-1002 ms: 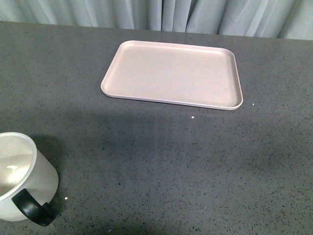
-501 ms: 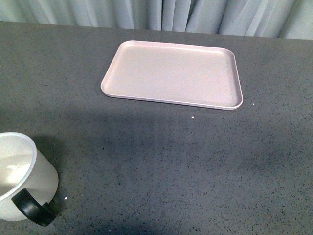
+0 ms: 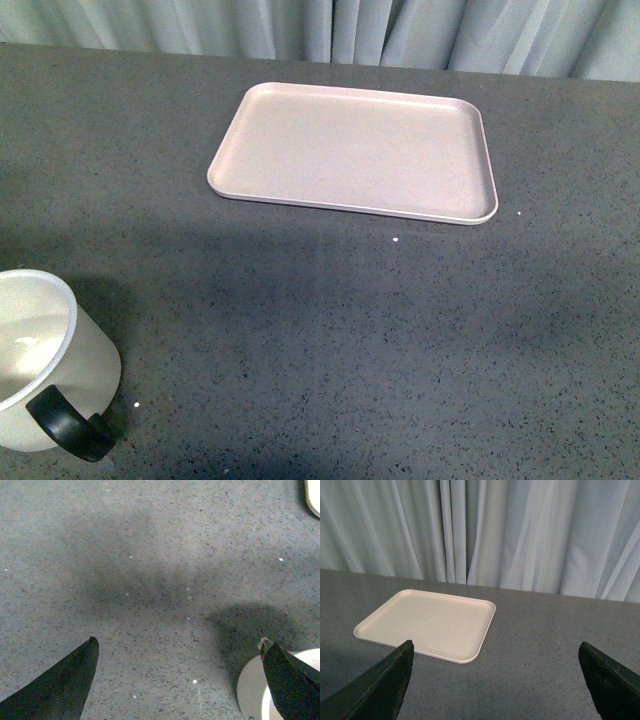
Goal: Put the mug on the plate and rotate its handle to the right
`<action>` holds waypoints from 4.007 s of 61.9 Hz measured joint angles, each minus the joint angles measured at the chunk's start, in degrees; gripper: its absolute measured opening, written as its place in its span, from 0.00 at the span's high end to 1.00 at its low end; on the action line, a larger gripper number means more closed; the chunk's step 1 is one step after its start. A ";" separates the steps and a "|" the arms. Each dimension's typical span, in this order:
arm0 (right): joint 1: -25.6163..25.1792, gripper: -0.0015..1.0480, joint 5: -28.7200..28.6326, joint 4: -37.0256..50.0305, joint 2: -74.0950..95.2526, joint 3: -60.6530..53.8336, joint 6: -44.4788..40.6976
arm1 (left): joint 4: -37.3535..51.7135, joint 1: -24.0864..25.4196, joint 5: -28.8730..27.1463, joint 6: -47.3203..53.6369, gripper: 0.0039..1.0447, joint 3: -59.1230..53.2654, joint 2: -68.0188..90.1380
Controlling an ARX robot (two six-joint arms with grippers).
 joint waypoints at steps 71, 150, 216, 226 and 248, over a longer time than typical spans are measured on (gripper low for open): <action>0.00 0.09 0.00 0.00 0.00 0.00 0.00 | -6.49 4.04 13.07 10.12 0.09 -1.18 5.77; 0.00 0.09 0.00 0.00 0.00 0.00 0.00 | -5.07 -5.38 9.99 5.99 0.98 2.01 13.79; 0.00 0.09 0.00 0.00 0.00 0.00 0.02 | -34.42 -26.77 3.21 -8.11 0.98 86.31 65.53; 0.00 0.09 0.02 0.00 0.00 0.00 0.02 | -36.15 -28.37 2.69 -7.91 0.98 88.24 68.24; 0.00 0.09 0.02 0.00 0.00 0.00 0.00 | -36.94 -29.44 2.32 -7.58 0.98 88.59 70.23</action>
